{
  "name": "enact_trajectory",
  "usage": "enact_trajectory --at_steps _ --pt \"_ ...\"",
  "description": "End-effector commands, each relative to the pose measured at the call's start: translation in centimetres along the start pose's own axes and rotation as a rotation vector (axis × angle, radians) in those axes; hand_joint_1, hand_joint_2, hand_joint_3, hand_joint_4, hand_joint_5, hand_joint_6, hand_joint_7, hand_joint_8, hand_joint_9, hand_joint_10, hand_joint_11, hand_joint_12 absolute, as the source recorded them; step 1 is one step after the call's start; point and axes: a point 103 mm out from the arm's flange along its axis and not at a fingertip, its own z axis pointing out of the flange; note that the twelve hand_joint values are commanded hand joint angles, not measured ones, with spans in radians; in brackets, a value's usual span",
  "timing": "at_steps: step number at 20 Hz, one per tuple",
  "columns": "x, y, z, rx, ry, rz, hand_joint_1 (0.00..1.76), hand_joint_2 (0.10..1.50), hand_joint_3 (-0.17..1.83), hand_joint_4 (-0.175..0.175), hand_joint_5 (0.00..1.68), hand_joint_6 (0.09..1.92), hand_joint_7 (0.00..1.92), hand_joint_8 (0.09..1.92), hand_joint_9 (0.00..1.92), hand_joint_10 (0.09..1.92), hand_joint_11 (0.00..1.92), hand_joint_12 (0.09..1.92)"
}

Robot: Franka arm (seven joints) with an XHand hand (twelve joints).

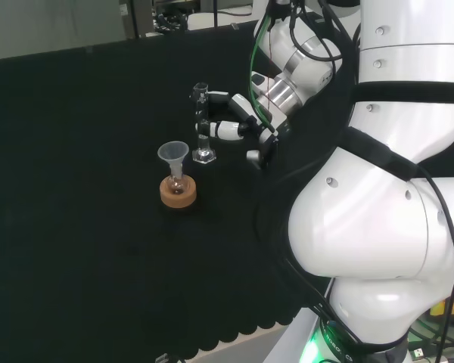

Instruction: Pick up the graduated cylinder.

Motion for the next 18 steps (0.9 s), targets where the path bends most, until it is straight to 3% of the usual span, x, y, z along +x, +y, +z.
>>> enact_trajectory --at_steps 1,6,11,18 --pt "-0.3 0.1 0.3 -0.007 0.017 0.003 1.11 1.03 -0.17 -0.032 0.69 0.15 0.52 0.61 0.7 0.49 0.33 1.29" --pt "-0.6 0.2 0.4 -0.024 0.054 0.004 1.12 1.06 -0.17 -0.024 0.72 0.23 0.53 0.6 0.73 0.48 0.35 1.28" --pt "-0.8 0.2 0.6 -0.018 0.076 0.001 1.13 1.07 -0.17 -0.023 0.63 0.48 0.54 0.58 0.76 0.45 0.37 1.28" --pt "-0.8 0.6 1.4 -0.014 0.08 0.004 1.13 1.07 -0.17 -0.024 0.6 0.55 0.54 0.58 0.79 0.44 0.4 1.27"
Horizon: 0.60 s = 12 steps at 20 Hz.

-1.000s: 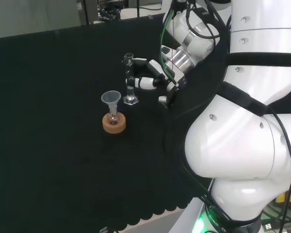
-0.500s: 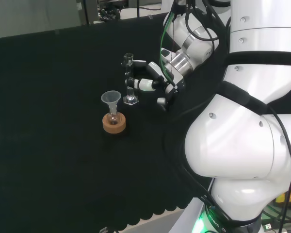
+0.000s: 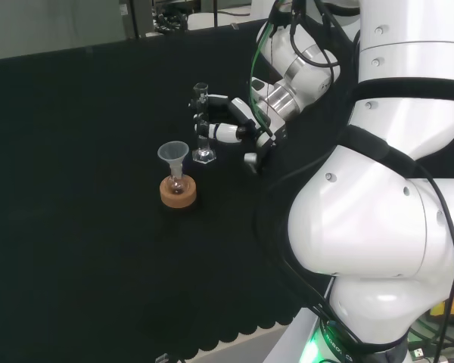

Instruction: Pick up the graduated cylinder.

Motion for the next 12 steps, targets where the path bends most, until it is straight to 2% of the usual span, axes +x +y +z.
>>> enact_trajectory --at_steps 1,12 --pt "-0.09 0.24 0.65 -0.001 -0.001 0.006 1.13 1.07 -0.17 -0.024 0.6 0.56 0.54 0.58 0.79 0.44 0.41 1.28" --pt "-0.34 0.34 0.5 -0.011 0.011 0.031 1.13 1.07 -0.17 -0.043 0.52 0.56 0.51 0.59 0.82 0.43 0.51 1.25"
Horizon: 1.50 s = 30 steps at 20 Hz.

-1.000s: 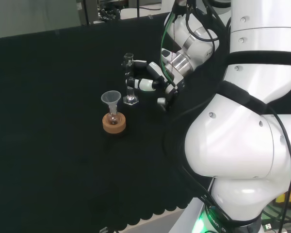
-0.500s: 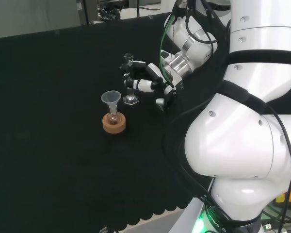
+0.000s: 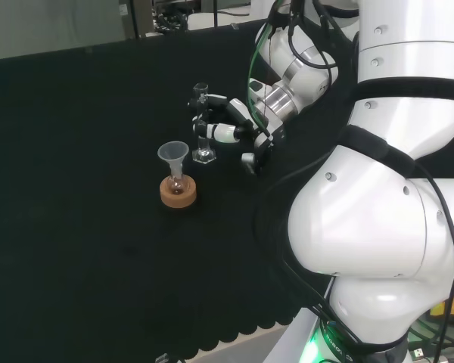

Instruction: Pick up the graduated cylinder.

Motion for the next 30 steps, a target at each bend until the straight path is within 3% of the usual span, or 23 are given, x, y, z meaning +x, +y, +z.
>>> enact_trajectory --at_steps 1,6,15,30 --pt "-0.17 0.02 0.3 -0.003 0.001 0.005 1.13 1.07 -0.17 -0.045 0.5 0.55 0.51 0.59 0.83 0.43 0.52 1.25" --pt "-0.25 0.04 0.19 -0.002 0.002 0.009 1.13 1.07 -0.17 -0.05 0.44 0.52 0.53 0.6 0.83 0.43 0.54 1.24" --pt "-0.27 0.13 -0.02 -0.015 0.026 0.019 1.15 1.08 -0.17 -0.052 0.56 0.55 0.62 0.59 0.92 0.4 0.65 1.19" --pt "-0.53 -0.21 -0.19 -0.009 0.029 0.017 1.15 1.09 -0.17 -0.047 0.61 0.57 0.64 0.59 0.95 0.38 0.68 1.17"
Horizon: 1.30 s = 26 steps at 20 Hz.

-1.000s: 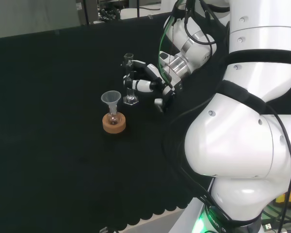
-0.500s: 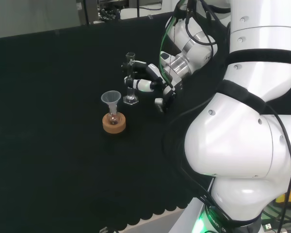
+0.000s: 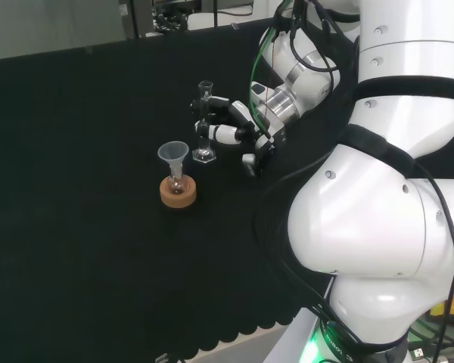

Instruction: Pick up the graduated cylinder.

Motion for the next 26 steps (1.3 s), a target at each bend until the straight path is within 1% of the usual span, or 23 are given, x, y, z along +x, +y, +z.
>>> enact_trajectory --at_steps 1,5,11,17,19,20,21,22,23,26 --pt "0.24 -0.18 -0.26 0.007 0.0 -0.01 1.15 1.09 -0.17 -0.047 0.61 0.57 0.64 0.59 0.95 0.38 0.68 1.17" --pt "0.24 -0.18 -0.1 0.009 0.002 -0.017 1.14 1.08 -0.17 -0.046 0.61 0.57 0.64 0.59 0.95 0.38 0.68 1.17" --pt "0.33 -0.19 -0.01 -0.001 -0.003 -0.01 1.12 1.08 -0.17 -0.045 0.62 0.58 0.64 0.59 0.96 0.37 0.68 1.17" --pt "0.26 -0.27 -0.04 -0.011 0.0 -0.008 1.12 1.09 -0.17 -0.035 0.69 0.6 0.67 0.59 0.98 0.36 0.71 1.16" --pt "0.31 -0.35 -0.14 -0.026 -0.007 -0.005 1.12 1.1 -0.17 -0.026 0.76 0.62 0.69 0.58 1.0 0.35 0.73 1.14" --pt "0.36 -0.39 -0.24 -0.034 -0.015 -0.003 1.12 1.11 -0.17 -0.016 0.82 0.61 0.73 0.57 1.03 0.34 0.76 1.13" --pt "0.4 -0.43 -0.36 -0.042 -0.026 0.001 1.11 1.12 -0.14 -0.004 0.9 0.73 0.78 0.57 1.09 0.32 0.81 1.1" --pt "0.47 -0.45 -0.48 -0.047 -0.041 0.005 1.11 1.12 -0.1 -0.002 0.95 0.83 0.85 0.56 1.14 0.31 0.88 1.07" --pt "0.55 -0.45 -0.55 -0.05 -0.06 0.01 1.11 1.12 -0.07 -0.003 0.99 0.87 0.92 0.55 1.2 0.29 0.95 1.03" --pt "0.92 -0.47 -0.89 -0.05 -0.104 0.014 1.1 1.1 -0.03 0.012 1.04 0.91 1.07 0.5 1.34 0.19 1.16 0.89"
